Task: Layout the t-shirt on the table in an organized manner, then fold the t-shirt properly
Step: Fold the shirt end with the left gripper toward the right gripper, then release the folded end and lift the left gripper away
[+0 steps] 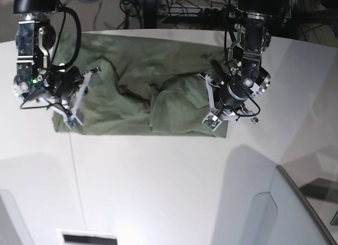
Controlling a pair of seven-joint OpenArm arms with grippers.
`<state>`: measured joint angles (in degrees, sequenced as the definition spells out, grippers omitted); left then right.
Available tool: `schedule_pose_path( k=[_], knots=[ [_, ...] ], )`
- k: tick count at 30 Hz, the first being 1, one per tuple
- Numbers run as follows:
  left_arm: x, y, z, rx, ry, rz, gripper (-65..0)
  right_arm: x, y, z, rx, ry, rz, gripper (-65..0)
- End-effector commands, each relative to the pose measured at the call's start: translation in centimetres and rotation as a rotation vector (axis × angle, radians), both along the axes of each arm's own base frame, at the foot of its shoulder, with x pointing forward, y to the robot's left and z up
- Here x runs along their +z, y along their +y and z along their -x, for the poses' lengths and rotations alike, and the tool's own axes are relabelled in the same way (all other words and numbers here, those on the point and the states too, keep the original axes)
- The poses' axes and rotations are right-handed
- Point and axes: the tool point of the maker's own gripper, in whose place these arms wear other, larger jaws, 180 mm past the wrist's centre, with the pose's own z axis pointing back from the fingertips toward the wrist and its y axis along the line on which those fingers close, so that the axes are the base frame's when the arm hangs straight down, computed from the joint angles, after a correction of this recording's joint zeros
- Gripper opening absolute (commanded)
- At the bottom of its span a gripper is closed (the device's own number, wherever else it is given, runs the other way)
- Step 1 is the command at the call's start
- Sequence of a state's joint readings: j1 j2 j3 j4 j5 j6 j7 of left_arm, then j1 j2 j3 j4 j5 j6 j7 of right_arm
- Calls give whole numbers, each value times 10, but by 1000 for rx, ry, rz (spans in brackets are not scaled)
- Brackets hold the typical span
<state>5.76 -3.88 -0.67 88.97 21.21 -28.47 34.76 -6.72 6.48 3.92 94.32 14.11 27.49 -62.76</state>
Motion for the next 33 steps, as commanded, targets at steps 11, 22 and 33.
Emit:
schedule_pose_path(
  k=[11,22,33],
  knots=[
    [-7,-6,32,-21,25,9,-650,8,-2,-10,-3,-37,-3,-648],
    [-2,-56,85,-172,59,47,-650,8,-1,-10,-3,-40,-5,-648],
    [45,-10,47,-27,-108,14,-650,6,0,-8,-1,-34,-7,-648]
  ],
)
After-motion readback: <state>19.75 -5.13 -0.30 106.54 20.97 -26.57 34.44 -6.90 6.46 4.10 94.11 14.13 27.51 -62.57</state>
